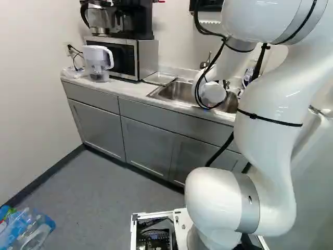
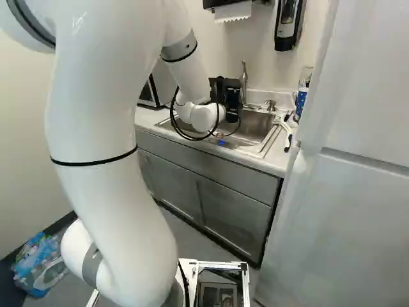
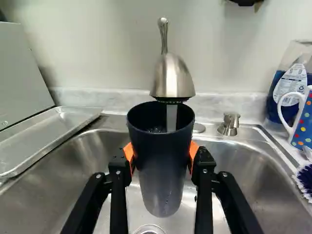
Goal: Rinse the cup and place it in the tray
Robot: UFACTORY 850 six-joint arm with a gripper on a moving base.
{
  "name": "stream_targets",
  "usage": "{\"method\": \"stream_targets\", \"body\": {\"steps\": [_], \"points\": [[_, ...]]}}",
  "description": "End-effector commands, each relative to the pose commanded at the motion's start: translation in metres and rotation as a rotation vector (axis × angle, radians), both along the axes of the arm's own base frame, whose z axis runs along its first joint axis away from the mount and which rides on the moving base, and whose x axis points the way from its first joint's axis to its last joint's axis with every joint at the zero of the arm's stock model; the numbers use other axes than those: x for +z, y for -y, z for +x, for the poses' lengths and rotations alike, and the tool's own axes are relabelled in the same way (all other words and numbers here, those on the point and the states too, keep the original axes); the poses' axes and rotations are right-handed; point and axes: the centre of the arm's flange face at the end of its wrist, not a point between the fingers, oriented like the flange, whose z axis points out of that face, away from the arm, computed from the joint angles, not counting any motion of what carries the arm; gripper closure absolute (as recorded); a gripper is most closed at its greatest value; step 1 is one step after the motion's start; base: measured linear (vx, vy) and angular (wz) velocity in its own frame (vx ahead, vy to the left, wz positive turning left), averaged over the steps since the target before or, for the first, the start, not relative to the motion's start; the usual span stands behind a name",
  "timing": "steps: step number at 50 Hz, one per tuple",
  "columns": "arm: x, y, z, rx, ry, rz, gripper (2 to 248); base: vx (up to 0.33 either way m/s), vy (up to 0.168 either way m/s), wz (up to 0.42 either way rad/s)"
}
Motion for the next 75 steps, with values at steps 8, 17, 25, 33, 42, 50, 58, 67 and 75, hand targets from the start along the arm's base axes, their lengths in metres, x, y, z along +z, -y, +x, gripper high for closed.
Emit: {"method": "stream_targets", "body": {"steps": [8, 17, 25, 33, 42, 50, 58, 67, 75], "points": [[0.0000, 0.0000, 0.0000, 0.000, 0.000, 0.000, 126, 0.000, 0.000, 0.000], [0.0000, 0.0000, 0.0000, 0.000, 0.000, 0.000, 126, 0.000, 0.000, 0.000], [0.0000, 0.0000, 0.0000, 0.000, 0.000, 0.000, 126, 0.000, 0.000, 0.000], [0.0000, 0.0000, 0.0000, 0.000, 0.000, 0.000, 126, 0.000, 0.000, 0.000], [0.0000, 0.0000, 0.0000, 0.000, 0.000, 0.000, 126, 0.000, 0.000, 0.000], [0.0000, 0.0000, 0.0000, 0.000, 0.000, 0.000, 126, 0.000, 0.000, 0.000], [0.0000, 0.0000, 0.0000, 0.000, 0.000, 0.000, 126, 0.000, 0.000, 0.000], [0.0000, 0.0000, 0.0000, 0.000, 0.000, 0.000, 126, 0.000, 0.000, 0.000], [0.0001, -0.0026, -0.0003, 0.004, 0.000, 0.000, 126, 0.000, 0.000, 0.000]]}}
